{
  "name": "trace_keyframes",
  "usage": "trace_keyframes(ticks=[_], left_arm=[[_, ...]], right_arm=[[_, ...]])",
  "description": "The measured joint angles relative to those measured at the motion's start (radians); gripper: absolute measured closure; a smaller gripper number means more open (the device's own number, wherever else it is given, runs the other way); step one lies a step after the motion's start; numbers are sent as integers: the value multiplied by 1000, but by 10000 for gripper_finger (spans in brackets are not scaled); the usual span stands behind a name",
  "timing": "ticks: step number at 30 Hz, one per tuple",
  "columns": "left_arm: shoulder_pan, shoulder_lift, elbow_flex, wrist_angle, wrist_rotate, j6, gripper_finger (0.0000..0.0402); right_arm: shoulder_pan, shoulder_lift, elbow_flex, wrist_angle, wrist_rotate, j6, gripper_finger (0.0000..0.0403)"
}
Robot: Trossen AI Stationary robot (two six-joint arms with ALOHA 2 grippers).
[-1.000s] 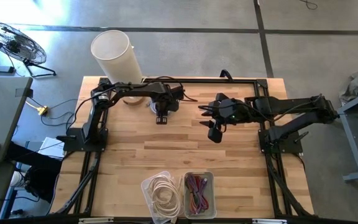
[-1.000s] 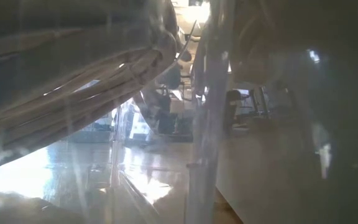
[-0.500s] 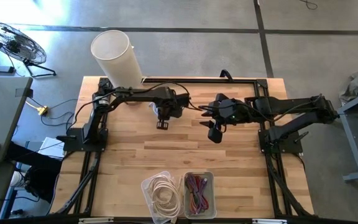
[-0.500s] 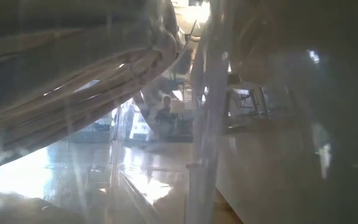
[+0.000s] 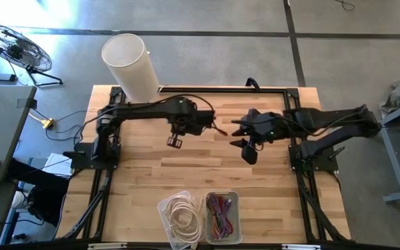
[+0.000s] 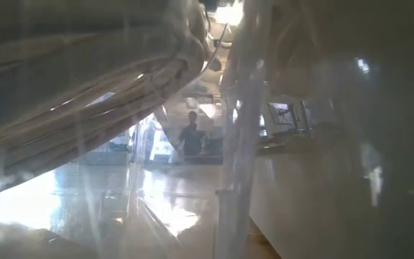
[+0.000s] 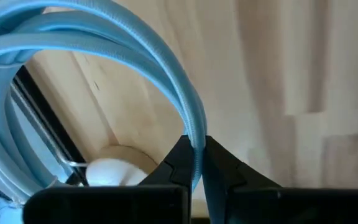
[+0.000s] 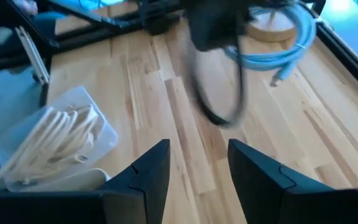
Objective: Pick & Place USB Port
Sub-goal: Put the light blue HDMI cable into the transparent bin
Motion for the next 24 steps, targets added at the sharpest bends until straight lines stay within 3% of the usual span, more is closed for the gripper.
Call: trace_keyframes(ticks=[5,11,17,24], left_arm=[[-90,-161,-4,0,67,-123,392],[-251,-349,-4,6,26,-383,392],[-496,-473,-5,37,-137,-672,392],[-819,-488,-5,118,-401,-918,392]], right_arm=[[43,-53,0,7,67,70,250],[81,-73,0,16,192,156,250],[87,-69,0,15,228,199,250],[86,-69,0,-3,284,230,250]])
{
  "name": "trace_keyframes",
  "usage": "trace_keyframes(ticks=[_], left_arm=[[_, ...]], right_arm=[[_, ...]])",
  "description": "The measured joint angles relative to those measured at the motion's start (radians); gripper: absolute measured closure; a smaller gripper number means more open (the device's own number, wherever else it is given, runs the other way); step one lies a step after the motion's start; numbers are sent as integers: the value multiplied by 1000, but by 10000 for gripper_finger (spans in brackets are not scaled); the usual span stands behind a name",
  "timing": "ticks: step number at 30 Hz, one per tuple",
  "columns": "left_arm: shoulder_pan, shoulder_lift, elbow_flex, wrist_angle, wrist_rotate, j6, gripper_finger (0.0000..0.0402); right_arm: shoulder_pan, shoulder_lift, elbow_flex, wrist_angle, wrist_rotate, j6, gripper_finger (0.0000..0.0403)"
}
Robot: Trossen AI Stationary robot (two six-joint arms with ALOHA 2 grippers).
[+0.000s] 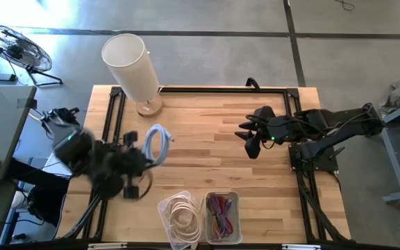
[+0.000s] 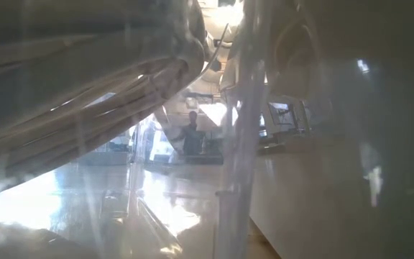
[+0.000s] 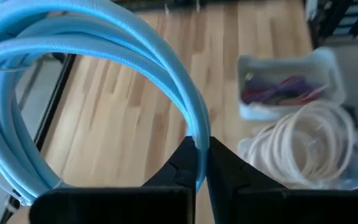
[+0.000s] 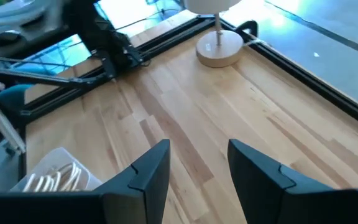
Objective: Pick & Place USB Port
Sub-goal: Put the light blue HDMI cable into the transparent bin
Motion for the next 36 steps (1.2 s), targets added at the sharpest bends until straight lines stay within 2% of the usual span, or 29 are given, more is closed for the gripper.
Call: trace_keyframes(ticks=[7,12,20,25,31,36], left_arm=[[-221,68,0,11,-251,-235,392],[-289,154,-1,71,-317,-373,392],[-293,287,-2,270,-332,-518,392],[-293,334,-1,369,-447,-609,392],[-282,403,0,409,-542,-748,392],[-258,459,0,433,-537,-861,392]], right_arm=[[3,0,0,-56,29,107,250],[37,0,0,-74,25,137,250],[67,0,0,-76,50,43,250],[67,-9,0,-93,1,-22,250],[67,-58,0,-254,-46,-71,250],[71,-124,0,-381,-49,-72,250]])
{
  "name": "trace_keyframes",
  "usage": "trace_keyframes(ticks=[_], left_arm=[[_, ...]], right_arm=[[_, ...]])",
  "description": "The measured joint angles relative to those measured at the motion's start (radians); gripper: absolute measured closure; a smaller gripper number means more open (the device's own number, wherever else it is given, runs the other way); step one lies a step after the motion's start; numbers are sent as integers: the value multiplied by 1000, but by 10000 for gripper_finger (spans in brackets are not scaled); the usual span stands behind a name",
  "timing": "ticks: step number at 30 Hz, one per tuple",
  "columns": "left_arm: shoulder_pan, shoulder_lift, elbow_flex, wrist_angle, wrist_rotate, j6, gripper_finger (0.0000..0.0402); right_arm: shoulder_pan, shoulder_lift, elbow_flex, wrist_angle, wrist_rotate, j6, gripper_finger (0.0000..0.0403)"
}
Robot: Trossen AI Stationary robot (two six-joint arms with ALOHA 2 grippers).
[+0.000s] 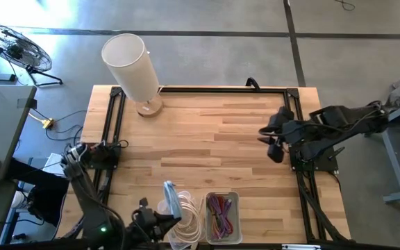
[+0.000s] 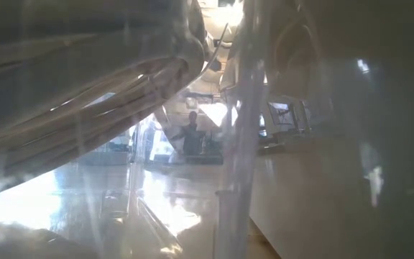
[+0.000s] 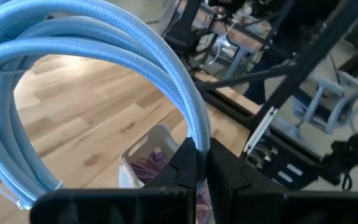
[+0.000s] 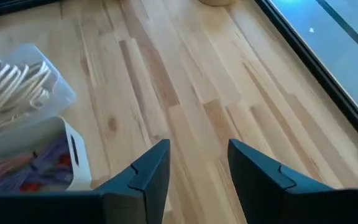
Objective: Pick & Place USB Port
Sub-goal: Put the light blue HDMI cable into the transparent bin
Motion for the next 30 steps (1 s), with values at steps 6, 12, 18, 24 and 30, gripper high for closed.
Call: trace_keyframes(ticks=[6,12,18,24,30], left_arm=[[25,56,-1,36,10,-92,392],[44,88,-3,27,129,-153,392],[57,96,-1,35,245,-179,392],[56,115,0,59,381,-227,392],[64,149,0,58,532,-281,392]], right_arm=[[27,-78,0,-36,-3,-10,250],[73,-119,0,-39,-3,12,250],[122,-115,0,-69,2,33,250],[143,-103,0,-120,16,42,250],[145,-99,0,-139,60,46,250]])
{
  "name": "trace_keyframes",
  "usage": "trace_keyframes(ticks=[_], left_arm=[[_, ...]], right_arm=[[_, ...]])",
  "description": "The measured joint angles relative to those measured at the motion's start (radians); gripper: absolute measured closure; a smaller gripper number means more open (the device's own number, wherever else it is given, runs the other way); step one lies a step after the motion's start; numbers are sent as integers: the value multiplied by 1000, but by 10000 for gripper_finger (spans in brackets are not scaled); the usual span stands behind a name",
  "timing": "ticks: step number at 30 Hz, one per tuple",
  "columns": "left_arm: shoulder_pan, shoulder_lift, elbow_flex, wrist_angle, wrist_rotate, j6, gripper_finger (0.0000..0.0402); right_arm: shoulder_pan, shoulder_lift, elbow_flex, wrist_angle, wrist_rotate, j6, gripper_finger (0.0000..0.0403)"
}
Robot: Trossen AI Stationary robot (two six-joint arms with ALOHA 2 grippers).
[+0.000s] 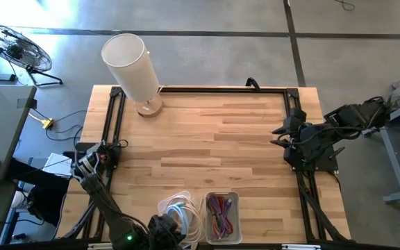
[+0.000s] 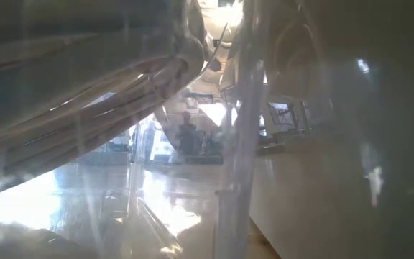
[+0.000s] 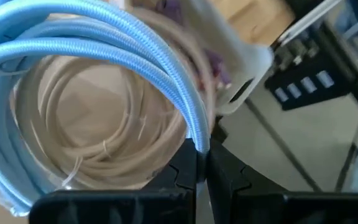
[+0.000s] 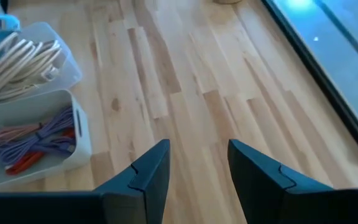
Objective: Pick & Place USB Port
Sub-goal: Put the light blue HDMI cable into the transparent bin
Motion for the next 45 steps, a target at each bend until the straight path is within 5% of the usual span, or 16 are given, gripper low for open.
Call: trace_keyframes(ticks=[19,29,34,45], left_arm=[[85,36,0,71,66,85,392],[85,35,193,-181,-32,115,392],[84,32,231,-132,-144,168,392],[84,125,229,-84,-70,52,392]], right_arm=[[-2,0,0,13,82,-8,250],[-1,0,0,9,43,0,250],[-1,0,0,7,35,8,250],[-1,0,0,-5,21,0,250]])
